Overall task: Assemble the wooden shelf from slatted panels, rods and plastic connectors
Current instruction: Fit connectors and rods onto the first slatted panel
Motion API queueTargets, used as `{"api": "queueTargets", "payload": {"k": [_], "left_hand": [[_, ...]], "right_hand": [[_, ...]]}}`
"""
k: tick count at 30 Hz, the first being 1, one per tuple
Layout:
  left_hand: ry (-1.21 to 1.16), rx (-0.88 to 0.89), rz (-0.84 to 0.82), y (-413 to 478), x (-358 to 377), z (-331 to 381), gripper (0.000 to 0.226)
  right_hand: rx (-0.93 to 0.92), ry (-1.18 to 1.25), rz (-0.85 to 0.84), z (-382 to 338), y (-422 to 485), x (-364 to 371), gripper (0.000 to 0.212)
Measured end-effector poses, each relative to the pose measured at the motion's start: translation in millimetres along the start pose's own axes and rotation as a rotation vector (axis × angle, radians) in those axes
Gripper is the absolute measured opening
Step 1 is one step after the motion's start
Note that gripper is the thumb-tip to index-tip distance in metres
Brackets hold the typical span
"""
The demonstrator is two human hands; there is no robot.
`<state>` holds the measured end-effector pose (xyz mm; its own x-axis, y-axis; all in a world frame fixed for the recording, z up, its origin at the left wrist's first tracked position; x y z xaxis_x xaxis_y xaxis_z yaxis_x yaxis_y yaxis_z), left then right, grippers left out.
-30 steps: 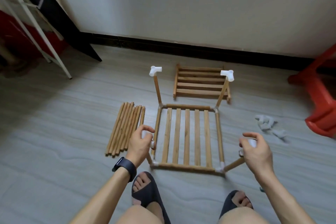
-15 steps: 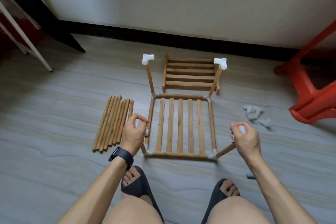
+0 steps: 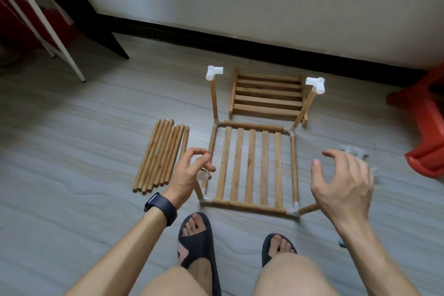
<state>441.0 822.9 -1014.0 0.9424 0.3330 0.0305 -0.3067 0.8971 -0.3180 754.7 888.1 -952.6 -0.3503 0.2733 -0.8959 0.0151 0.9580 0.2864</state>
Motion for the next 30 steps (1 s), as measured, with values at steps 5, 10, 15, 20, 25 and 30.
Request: {"api": "queueTargets", "payload": {"k": [5,10,15,20,25,30], "left_hand": [[-0.030,-0.162,0.124,38,-56,-26,0.044],[0.543,-0.387,0.286,67,-138,-98,0.047],[0.835,-0.568,0.362,88,-200,-156,0.059],[0.914,-0.580,0.342,114,-221,-175,0.052],[0.948,-0.611,0.401,125,-227,-178,0.048],[0.863,-0.583,0.429,129,-230,-177,0.043]], "right_hand": [[-0.294,0.094,-0.351,-67,1,88,0.036],[-0.409,-0.196,-0.940,-83,-32,214,0.063],[-0.469,-0.332,-1.148,-66,-67,291,0.067],[-0.479,-0.346,-1.095,-54,-81,308,0.061],[-0.476,-0.341,-1.109,-52,-86,311,0.061],[-0.465,-0.323,-1.140,-51,-86,311,0.059]]}}
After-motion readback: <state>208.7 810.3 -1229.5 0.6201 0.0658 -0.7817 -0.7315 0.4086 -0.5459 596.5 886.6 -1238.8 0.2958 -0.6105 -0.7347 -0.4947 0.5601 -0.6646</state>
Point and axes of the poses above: each hand's wrist, its own y-axis towards the middle knuckle, its own x-axis out of the palm, z = x × y, the point moved 5 cm from there along y, towards the middle knuckle, and after that the axes turned 6 degrees about -y, right-handed, at the moved point
